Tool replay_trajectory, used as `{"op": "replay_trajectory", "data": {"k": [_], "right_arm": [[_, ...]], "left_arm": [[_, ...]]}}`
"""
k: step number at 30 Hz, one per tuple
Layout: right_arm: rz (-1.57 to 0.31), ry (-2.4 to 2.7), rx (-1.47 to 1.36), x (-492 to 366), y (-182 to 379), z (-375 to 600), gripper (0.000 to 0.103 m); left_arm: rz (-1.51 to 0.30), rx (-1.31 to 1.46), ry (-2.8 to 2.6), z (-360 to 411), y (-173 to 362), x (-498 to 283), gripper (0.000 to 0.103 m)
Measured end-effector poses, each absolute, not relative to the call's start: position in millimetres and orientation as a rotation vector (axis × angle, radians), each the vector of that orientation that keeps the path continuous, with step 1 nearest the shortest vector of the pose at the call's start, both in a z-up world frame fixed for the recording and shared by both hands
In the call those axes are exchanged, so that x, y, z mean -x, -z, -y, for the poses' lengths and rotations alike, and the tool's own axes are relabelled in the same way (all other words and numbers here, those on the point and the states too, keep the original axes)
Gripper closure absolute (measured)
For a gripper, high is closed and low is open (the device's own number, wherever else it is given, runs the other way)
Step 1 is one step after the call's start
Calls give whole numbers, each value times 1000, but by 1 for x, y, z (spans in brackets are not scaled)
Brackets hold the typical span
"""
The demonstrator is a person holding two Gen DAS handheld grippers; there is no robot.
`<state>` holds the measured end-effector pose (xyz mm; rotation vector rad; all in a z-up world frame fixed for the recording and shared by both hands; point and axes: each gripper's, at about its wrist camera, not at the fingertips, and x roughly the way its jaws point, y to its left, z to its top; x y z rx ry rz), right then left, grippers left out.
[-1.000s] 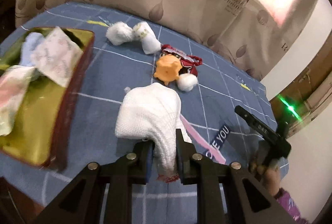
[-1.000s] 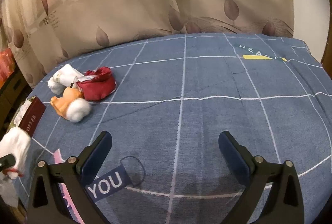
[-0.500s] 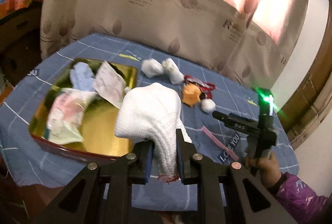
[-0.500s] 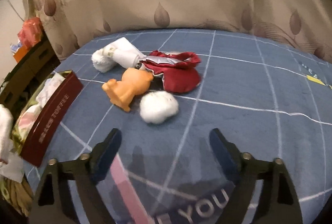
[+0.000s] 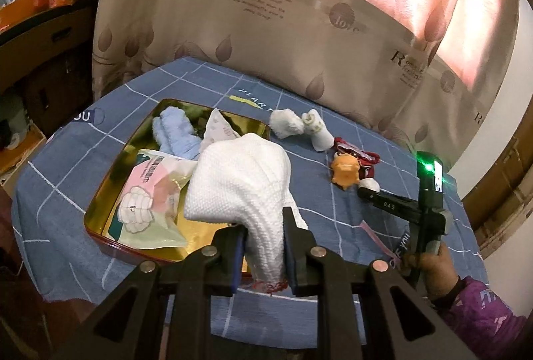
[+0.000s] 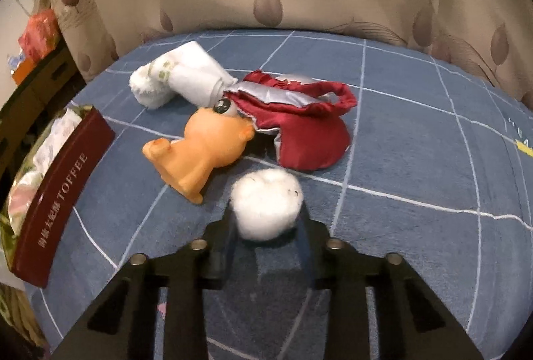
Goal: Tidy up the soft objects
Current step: 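Carry the sock into the tin and open the left tool while the right tool holds the pompom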
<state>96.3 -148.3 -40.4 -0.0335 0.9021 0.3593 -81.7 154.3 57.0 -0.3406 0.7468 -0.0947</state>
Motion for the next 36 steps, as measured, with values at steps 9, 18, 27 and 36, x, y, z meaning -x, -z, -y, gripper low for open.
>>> {"op": "replay_trajectory", "data": {"k": [9,18,27,36], "right_arm": [[-847,-406,-14,-33,27,158,80],[-832,-413,-35,-4,33,167,80],[-823,-415,-32,-2,34,165,80],[-826,-417,-30,-2,35,165,80]], "left_arm": [[-738,317,41,-168,-63,85,82],[-814,209,50,-175,-56,71,82],[-895,138,68,-162,-27,30,81],[-941,107,78,-153,-4,13,78]]}}
